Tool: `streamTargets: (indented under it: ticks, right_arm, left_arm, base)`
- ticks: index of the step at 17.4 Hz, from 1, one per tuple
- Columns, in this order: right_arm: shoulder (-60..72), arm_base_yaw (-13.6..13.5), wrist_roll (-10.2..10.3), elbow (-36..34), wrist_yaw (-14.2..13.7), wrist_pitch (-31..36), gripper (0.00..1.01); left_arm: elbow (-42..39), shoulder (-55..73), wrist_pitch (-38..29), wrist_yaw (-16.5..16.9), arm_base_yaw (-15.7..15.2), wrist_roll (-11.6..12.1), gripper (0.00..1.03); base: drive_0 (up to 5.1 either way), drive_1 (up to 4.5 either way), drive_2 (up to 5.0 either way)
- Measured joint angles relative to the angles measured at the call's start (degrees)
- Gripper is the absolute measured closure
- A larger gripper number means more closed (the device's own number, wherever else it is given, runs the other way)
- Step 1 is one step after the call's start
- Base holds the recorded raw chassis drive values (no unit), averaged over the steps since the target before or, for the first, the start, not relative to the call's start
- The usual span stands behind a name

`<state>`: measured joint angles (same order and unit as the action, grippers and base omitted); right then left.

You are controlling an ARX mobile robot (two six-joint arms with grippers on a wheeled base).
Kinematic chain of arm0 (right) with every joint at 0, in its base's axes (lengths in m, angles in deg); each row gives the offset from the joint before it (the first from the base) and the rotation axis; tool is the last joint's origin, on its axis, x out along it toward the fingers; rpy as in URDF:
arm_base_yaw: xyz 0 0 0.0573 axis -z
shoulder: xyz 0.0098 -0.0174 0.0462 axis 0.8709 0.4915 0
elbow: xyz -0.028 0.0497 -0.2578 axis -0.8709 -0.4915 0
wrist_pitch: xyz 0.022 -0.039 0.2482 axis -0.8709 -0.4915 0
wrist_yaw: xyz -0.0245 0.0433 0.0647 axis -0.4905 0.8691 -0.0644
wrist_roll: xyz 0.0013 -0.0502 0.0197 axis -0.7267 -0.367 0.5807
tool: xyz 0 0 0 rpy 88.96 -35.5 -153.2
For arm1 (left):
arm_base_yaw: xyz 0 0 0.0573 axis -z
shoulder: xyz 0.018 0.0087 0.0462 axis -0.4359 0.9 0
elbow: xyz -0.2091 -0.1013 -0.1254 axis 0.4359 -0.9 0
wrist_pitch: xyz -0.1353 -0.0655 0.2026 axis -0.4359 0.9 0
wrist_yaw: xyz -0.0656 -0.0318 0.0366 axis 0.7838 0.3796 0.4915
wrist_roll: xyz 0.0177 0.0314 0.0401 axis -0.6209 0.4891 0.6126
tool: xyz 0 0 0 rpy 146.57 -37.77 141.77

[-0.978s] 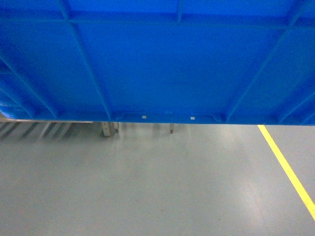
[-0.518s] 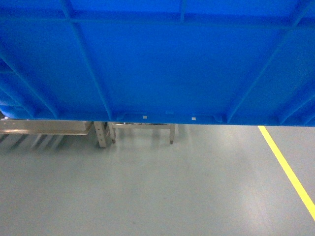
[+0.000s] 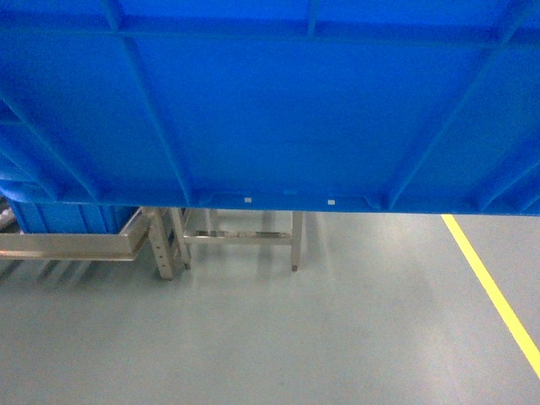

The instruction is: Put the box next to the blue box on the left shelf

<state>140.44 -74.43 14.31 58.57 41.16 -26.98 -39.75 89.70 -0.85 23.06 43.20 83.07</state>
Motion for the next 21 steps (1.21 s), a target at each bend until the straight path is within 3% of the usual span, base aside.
streamTargets:
  ticks: [10, 14, 21]
  right_arm:
    - [-0.02, 0.0, 0.0, 0.0, 0.0, 0.0, 0.92]
    - [0.31, 0.0, 0.0, 0.0, 0.0, -0.28, 0.92]
    - [0.07, 0.0, -0.02, 0.0, -0.02, -0.17, 0.92]
  left_arm:
    - [-0.04, 0.04, -0.02, 0.0, 0.0, 0.02, 0.94]
    - [-0.04, 0.35, 0.24, 0.09, 0.0, 0.02, 0.94]
    - [-0.04, 0.28, 0.0, 0.02, 0.07, -0.02, 0.94]
  base:
    - [0.0, 4.2, -4.2]
    - [0.0, 0.0, 0.0]
    - [-4.9, 2.52, 2.5]
